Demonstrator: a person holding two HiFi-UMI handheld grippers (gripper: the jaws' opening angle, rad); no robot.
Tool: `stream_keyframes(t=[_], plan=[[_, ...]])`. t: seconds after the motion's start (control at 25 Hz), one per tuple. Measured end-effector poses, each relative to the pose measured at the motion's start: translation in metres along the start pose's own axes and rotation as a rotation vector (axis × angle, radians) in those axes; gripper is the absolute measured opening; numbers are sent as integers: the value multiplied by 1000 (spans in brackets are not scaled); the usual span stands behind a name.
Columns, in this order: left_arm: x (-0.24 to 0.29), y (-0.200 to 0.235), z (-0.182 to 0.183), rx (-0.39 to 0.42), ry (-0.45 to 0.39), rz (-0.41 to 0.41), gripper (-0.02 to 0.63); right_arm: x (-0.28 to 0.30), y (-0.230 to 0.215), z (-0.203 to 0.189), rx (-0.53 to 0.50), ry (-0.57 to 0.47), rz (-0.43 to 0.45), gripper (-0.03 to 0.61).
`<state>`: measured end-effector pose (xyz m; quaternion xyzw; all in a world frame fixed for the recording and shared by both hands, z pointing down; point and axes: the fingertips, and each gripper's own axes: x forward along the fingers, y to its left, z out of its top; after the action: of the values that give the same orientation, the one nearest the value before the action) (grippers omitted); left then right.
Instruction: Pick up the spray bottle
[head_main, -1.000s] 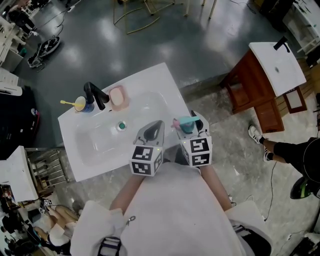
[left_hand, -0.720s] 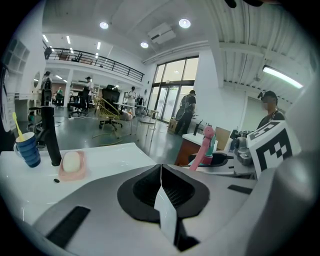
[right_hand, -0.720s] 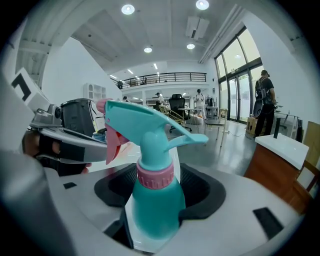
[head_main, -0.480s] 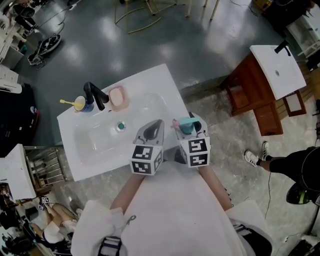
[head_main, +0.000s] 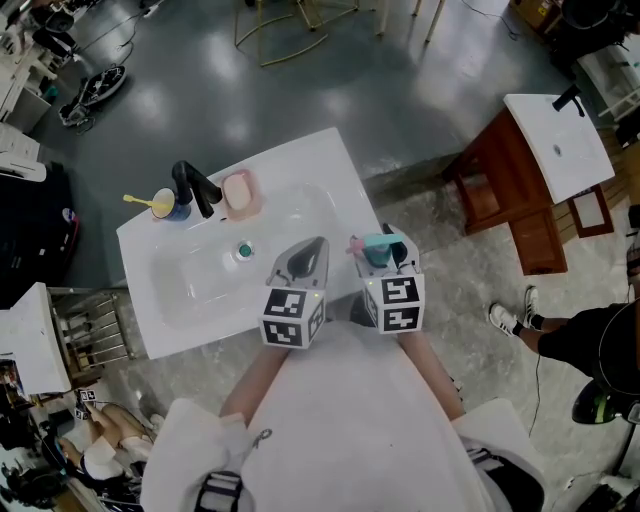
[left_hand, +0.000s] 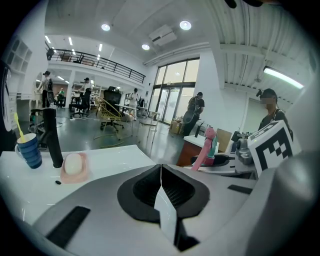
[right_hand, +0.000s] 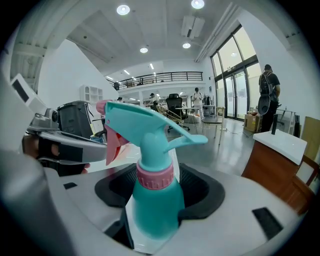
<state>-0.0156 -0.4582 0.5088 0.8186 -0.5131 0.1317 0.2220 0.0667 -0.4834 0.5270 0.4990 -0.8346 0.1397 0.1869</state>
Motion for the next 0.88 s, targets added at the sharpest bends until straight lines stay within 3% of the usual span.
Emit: stream_keyframes(t=[0.56,0.88], plan=[[-2,-9,9,17,-36,-66,26,-27,-8,40,44,-115,-58,281],[-7,-23,30,20,-108,-115,26,-55,-12,69,63,-206,-113,281]])
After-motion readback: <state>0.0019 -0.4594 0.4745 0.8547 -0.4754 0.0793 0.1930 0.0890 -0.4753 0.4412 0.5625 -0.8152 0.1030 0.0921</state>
